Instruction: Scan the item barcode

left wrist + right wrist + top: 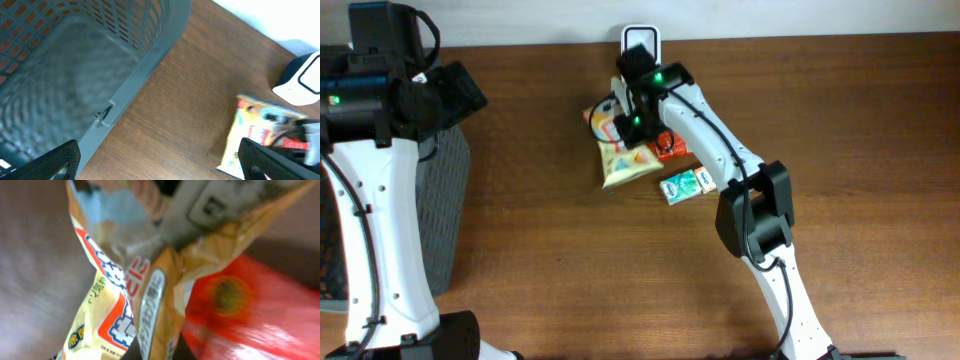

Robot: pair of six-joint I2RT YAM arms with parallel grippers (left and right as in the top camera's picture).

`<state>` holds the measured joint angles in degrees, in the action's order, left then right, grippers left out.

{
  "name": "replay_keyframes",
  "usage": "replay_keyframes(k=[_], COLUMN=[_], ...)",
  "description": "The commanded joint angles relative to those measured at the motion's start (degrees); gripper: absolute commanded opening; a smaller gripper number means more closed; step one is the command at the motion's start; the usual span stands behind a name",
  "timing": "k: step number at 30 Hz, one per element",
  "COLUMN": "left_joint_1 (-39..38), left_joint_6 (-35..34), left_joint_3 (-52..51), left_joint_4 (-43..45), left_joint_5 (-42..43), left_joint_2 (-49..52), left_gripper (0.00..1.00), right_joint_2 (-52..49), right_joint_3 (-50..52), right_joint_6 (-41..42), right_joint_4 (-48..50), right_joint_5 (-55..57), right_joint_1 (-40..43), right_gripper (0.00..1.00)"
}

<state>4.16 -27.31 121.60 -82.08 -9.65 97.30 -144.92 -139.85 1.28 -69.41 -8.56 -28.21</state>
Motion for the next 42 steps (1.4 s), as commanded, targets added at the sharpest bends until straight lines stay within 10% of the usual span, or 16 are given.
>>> replay_keyframes(k=[1, 6, 12, 16, 19, 23, 33, 38, 42], left_joint_1=[0.02, 0.02, 0.02, 0.02, 0.02, 0.02, 0.02, 0.02, -7.02], left_joint_6=[-0.5, -0.5, -0.5, -0.5, -0.5, -0.5, -0.52, -0.44, 15.39], left_joint_3=[0.15, 0.15, 0.15, 0.15, 0.15, 0.15, 0.15, 0.15, -0.81], left_joint_4=[-0.02, -0.02, -0.02, -0.02, -0.02, -0.02, 0.0, 0.9, -1.75], left_joint_5=[-0.24, -0.24, -0.24, -0.24, -0.24, -0.24, -0.17, 12.74, 24.37], left_joint_2=[-0.26, -0.26, -0.26, -0.26, -0.26, -0.26, -0.26, -0.26, 3.3], left_gripper=[0.99, 0.99, 0.99, 0.99, 0.99, 0.99, 0.99, 0.99, 0.99], right_joint_2=[1.55, 0.48, 0.11, 0.13, 0.44, 0.57, 1.86, 1.97, 1.95], right_joint_3=[-11.19, -8.87, 7.69, 6.47, 1.07, -14.43, -17.35, -17.33, -17.33], right_joint_6=[0.31, 9.22, 11.67, 11.67, 11.69, 11.43, 11.5, 11.45, 11.45], right_joint_4=[-6.75, -11.1, -0.55, 4.09, 1.99, -10.58, -22.88, -27.3, -27.26], right_joint_5=[23.69, 55.25, 54.66, 43.43, 30.75, 19.54, -13.51, -13.73, -13.73], right_joint_1=[-2.38, -10.64, -17.29, -22.95, -22.08, -14.73, 14.95, 31.23, 38.91], right_gripper=[0.04, 0.04, 0.06, 0.63, 0.78, 0.99, 0.99, 0.99, 0.98])
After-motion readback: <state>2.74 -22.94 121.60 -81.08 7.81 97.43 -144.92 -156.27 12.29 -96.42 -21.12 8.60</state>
